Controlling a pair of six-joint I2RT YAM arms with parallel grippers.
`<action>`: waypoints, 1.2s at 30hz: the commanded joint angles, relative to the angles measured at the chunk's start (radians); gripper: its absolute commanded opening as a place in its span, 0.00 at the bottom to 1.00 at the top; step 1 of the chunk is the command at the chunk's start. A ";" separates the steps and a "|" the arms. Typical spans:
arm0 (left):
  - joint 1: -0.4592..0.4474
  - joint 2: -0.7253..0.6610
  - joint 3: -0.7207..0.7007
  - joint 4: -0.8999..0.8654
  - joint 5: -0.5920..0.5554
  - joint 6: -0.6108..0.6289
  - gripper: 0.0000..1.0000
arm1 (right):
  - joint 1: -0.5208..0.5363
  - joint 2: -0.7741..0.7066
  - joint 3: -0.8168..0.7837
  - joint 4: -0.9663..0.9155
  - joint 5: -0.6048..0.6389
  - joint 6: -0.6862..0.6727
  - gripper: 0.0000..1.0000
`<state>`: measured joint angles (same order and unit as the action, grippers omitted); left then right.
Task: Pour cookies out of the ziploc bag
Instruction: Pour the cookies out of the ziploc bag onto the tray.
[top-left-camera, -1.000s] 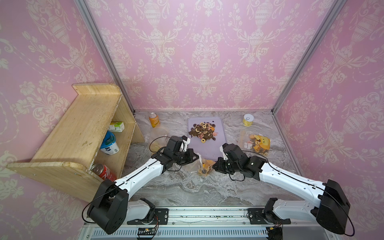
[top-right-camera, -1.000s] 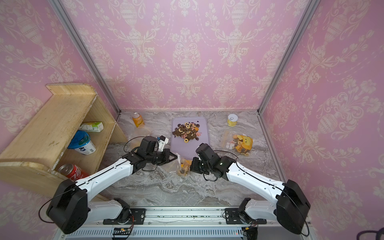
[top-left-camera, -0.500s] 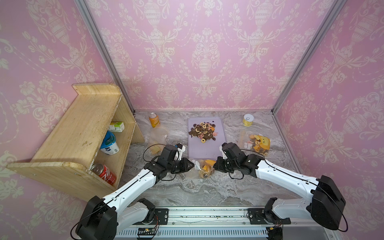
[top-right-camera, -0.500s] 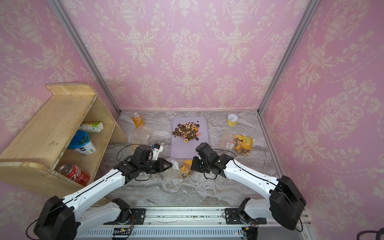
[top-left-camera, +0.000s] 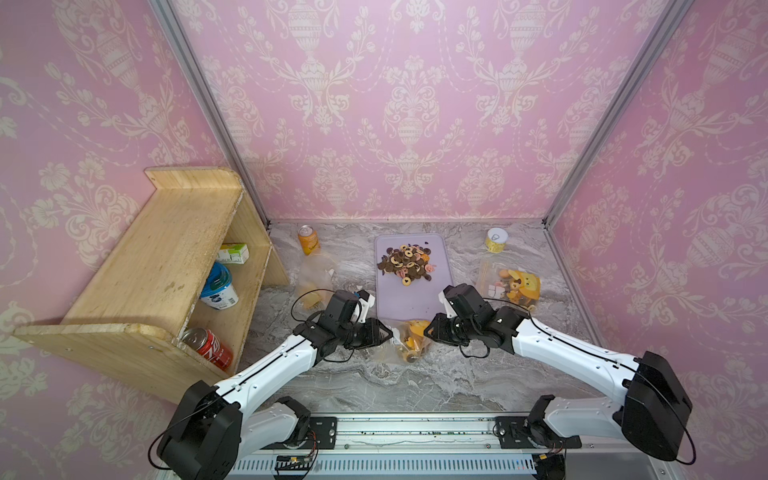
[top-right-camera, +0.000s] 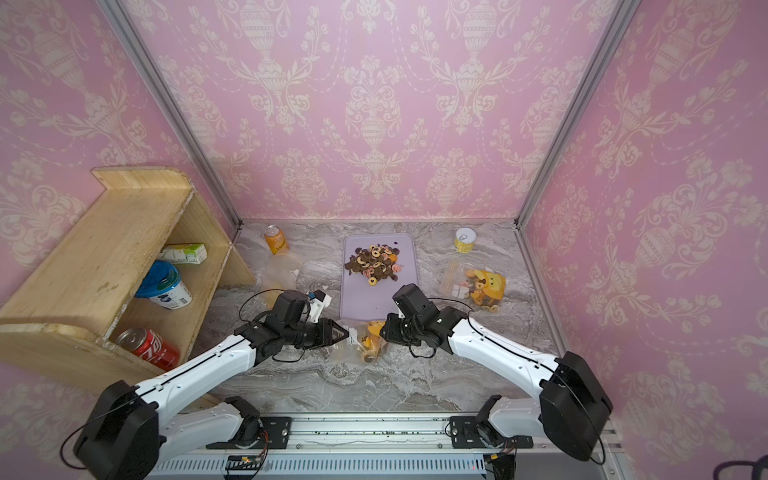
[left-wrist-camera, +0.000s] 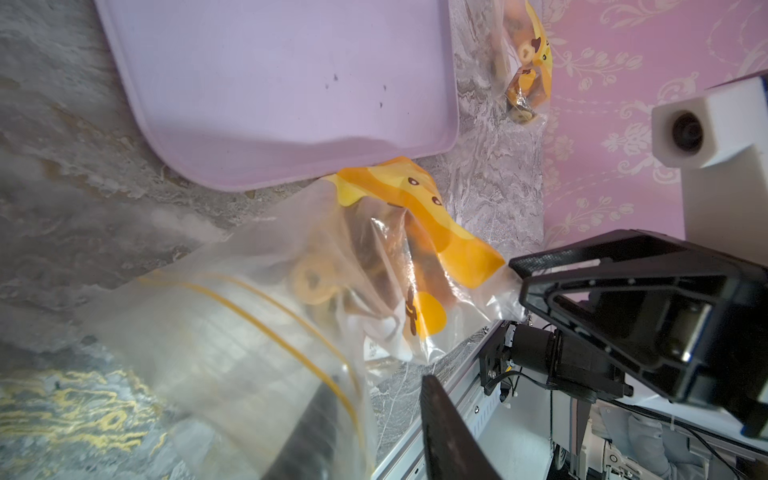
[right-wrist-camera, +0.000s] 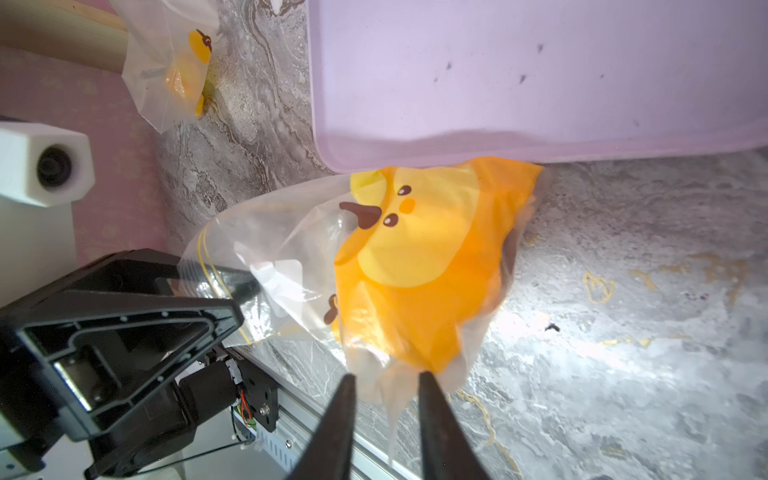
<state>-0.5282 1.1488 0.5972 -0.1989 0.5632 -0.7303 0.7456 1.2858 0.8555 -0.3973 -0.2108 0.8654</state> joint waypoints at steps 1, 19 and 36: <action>-0.013 0.000 -0.023 0.024 0.028 0.020 0.36 | -0.005 -0.054 0.016 -0.049 0.014 -0.022 0.49; -0.101 0.052 -0.037 0.087 0.030 0.008 0.28 | 0.016 -0.079 -0.082 -0.074 -0.031 -0.003 0.59; -0.119 0.099 0.042 0.075 0.007 0.021 0.04 | 0.024 0.028 -0.070 0.053 -0.034 0.021 0.03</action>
<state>-0.6403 1.2335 0.5934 -0.1146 0.5781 -0.7303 0.7731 1.3254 0.7837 -0.3550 -0.2512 0.8879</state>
